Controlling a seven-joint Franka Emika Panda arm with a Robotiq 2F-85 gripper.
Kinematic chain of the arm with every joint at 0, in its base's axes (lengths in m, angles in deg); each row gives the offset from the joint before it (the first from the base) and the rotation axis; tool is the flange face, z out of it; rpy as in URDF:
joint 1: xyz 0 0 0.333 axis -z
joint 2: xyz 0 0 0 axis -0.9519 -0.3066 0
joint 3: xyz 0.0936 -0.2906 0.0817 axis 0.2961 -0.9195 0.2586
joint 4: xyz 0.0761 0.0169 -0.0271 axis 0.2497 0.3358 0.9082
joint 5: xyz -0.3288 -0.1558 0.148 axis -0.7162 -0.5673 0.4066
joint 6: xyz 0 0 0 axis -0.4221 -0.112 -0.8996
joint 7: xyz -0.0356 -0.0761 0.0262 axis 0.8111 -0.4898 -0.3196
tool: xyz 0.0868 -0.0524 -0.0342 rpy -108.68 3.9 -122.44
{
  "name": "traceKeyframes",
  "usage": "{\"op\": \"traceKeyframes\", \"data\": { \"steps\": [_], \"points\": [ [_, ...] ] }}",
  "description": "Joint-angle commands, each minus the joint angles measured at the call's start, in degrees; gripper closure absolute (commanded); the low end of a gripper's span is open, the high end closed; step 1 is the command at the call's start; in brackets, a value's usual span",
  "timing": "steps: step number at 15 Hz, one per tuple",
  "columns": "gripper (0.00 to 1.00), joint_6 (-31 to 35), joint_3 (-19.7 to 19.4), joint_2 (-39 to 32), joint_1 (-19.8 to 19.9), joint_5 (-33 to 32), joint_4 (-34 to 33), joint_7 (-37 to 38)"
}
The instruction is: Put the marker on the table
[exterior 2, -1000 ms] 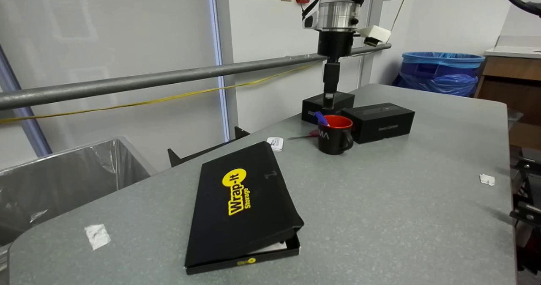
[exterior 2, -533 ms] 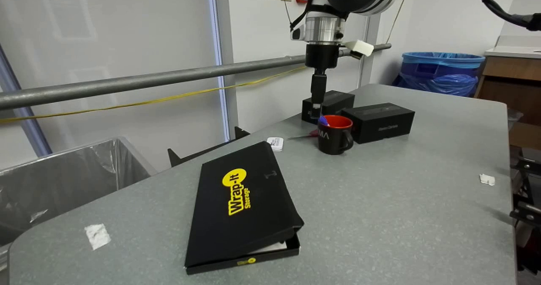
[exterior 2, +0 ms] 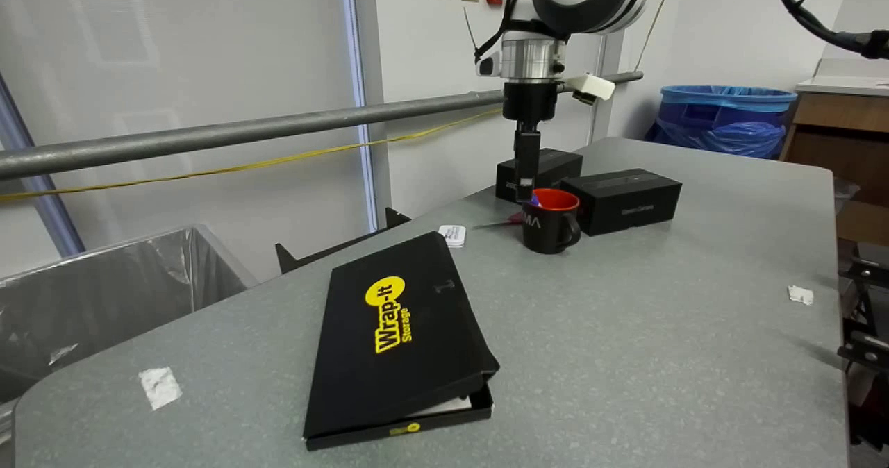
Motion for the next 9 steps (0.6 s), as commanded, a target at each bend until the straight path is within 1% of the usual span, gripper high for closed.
{"op": "traceKeyframes", "data": {
  "steps": [1,2,3,4,7,9],
  "points": [
    [0.00,-2.1,1.1,-1.2,1.0,-2.7,-1.7,-2.0],
    [0.00,-1.8,1.3,-1.0,1.0,-3.1,-1.3,-2.7],
    [0.25,-1.0,1.7,-0.6,1.2,-2.9,-0.7,-3.3],
    [0.26,-0.9,1.8,-0.4,1.2,-2.9,-0.6,-3.8],
    [0.51,-0.8,2.2,0.0,1.4,-2.7,-0.2,-4.9],
    [0.65,-0.6,2.1,0.9,1.7,-2.6,0.4,-5.8]
  ]
}}
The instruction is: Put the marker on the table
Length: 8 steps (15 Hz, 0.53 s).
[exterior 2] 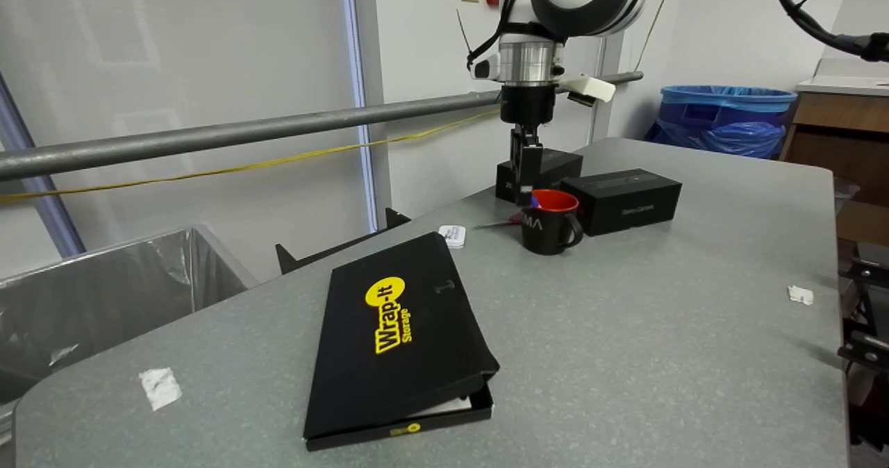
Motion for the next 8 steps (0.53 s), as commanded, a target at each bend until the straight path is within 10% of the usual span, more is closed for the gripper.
{"op": "traceKeyframes", "data": {
  "steps": [1,5,8],
  "points": [
    [0.74,-0.3,1.2,1.7,1.9,-1.2,0.8,-2.0],
    [1.00,0.1,1.2,4.4,3.1,0.0,2.2,-2.3],
    [0.96,0.1,1.3,6.4,4.0,0.9,2.6,-2.2]
  ]
}}
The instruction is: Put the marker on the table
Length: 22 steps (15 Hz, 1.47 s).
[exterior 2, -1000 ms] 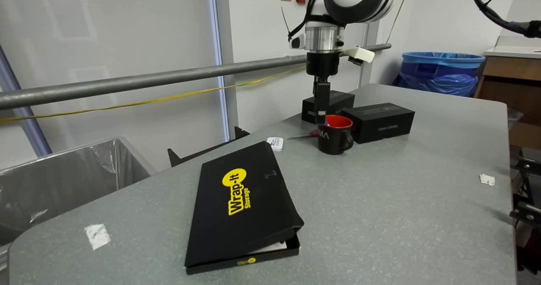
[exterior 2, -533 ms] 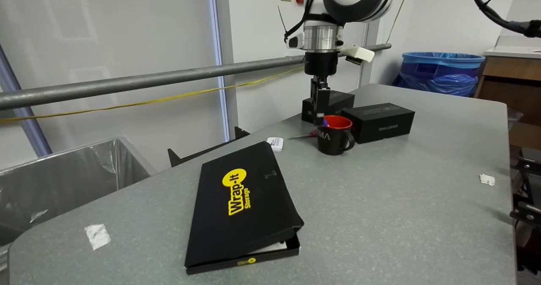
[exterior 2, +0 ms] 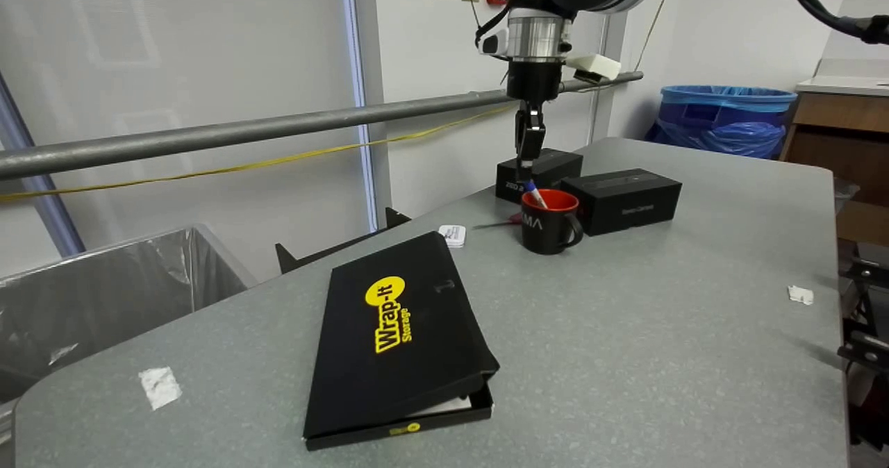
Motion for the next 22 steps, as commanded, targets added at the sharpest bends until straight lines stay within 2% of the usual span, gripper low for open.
{"op": "traceKeyframes", "data": {
  "steps": [1,6,9,10,15,17,22],
  "points": [
    [0.96,0.0,1.4,4.6,2.0,1.3,2.7,-0.7],
    [0.96,-0.5,5.0,13.1,2.1,7.7,7.1,-2.3],
    [0.96,-3.3,6.2,16.1,-0.4,9.9,9.1,0.2],
    [0.96,-6.0,5.8,15.8,-1.8,8.3,9.1,3.3],
    [0.96,-14.8,3.1,8.1,-6.3,0.0,6.7,16.6],
    [0.96,-17.0,2.3,3.4,-7.2,-2.8,4.2,18.6],
    [0.96,-17.2,0.0,-7.3,-10.1,-9.9,-1.7,21.4]
  ]
}}
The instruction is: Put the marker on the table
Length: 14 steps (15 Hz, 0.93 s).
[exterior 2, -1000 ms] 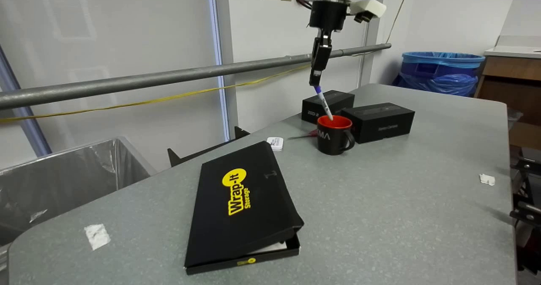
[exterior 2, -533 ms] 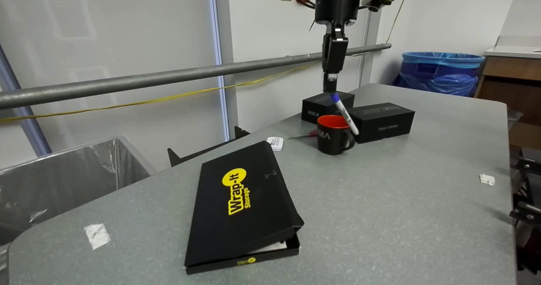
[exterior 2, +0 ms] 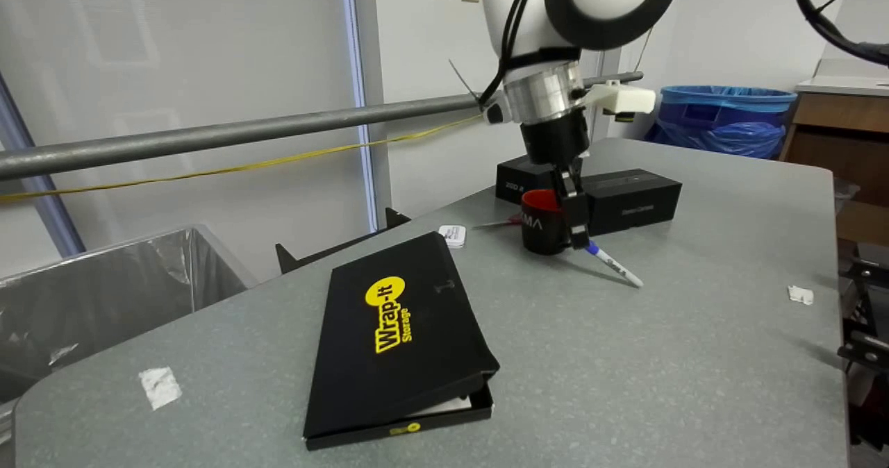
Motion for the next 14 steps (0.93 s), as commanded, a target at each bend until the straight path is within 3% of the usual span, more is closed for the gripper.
{"op": "traceKeyframes", "data": {
  "steps": [1,3,4,6,12,14],
  "points": [
    [0.96,-2.6,-1.8,-7.4,-2.9,-4.3,-7.0,2.4],
    [0.94,-2.3,-1.7,-9.0,-3.6,-5.0,-8.5,2.4],
    [0.59,-2.6,-1.5,-9.5,-3.7,-5.0,-9.1,2.1],
    [0.51,-2.5,-1.3,-10.0,-4.3,-4.9,-9.8,1.9],
    [0.05,-1.8,-1.6,-10.3,-5.4,-6.0,-11.1,1.9],
    [0.00,-1.8,-1.5,-10.3,-5.4,-6.1,-11.3,1.8]
  ]
}}
